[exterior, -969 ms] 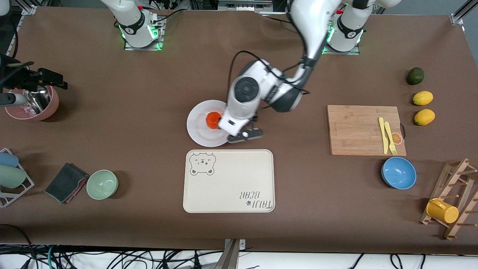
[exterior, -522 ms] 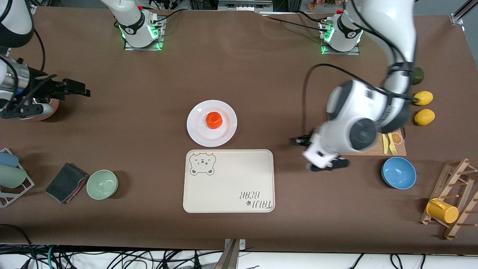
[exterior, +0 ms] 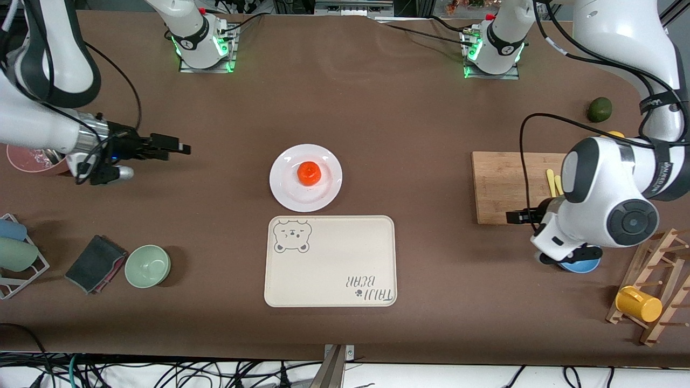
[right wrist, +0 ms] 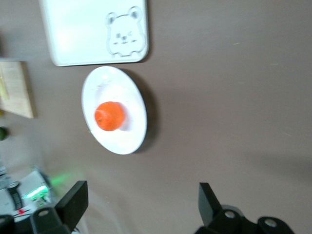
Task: Place orange and plate with both arms
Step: 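Reach the right gripper to the plate rim while the left gripper withdraws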
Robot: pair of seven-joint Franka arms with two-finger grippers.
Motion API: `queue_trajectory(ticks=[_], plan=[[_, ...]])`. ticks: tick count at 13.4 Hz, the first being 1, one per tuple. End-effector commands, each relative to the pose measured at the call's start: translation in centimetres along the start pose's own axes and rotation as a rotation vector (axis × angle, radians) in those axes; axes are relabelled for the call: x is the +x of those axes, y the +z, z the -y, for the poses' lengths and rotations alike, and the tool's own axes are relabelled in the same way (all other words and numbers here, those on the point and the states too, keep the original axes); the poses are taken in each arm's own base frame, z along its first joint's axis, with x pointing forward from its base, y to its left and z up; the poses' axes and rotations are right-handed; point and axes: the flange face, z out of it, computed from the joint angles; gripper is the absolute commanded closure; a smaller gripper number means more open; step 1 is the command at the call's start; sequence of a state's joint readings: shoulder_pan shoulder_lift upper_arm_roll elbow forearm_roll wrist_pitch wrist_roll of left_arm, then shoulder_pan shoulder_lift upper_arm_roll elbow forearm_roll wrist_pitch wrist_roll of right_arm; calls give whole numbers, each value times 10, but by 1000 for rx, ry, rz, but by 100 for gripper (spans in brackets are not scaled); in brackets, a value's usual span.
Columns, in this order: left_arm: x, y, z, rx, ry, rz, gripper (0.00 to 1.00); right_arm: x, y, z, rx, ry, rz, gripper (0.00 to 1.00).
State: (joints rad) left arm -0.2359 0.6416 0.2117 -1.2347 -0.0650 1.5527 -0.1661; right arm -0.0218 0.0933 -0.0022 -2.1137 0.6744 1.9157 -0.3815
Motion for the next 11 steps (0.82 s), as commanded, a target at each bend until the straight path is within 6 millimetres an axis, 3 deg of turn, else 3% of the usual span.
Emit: queue_trajectory(ticks=[1,4,6,11], plan=[[-8,-18,26,6,49,-14,0,-18,37,-27,77,-19,-40,0],[-15,-29,54,-5,116,5,0,-15,81,-49,169,-80,-38,0],[-25,-49,74,-16,136,-12,0,-19,111,-61,212,-122,-58,0],[-40,-66,96,-43,125,4,0,-34,183,-47,221,-132,-142,0]])
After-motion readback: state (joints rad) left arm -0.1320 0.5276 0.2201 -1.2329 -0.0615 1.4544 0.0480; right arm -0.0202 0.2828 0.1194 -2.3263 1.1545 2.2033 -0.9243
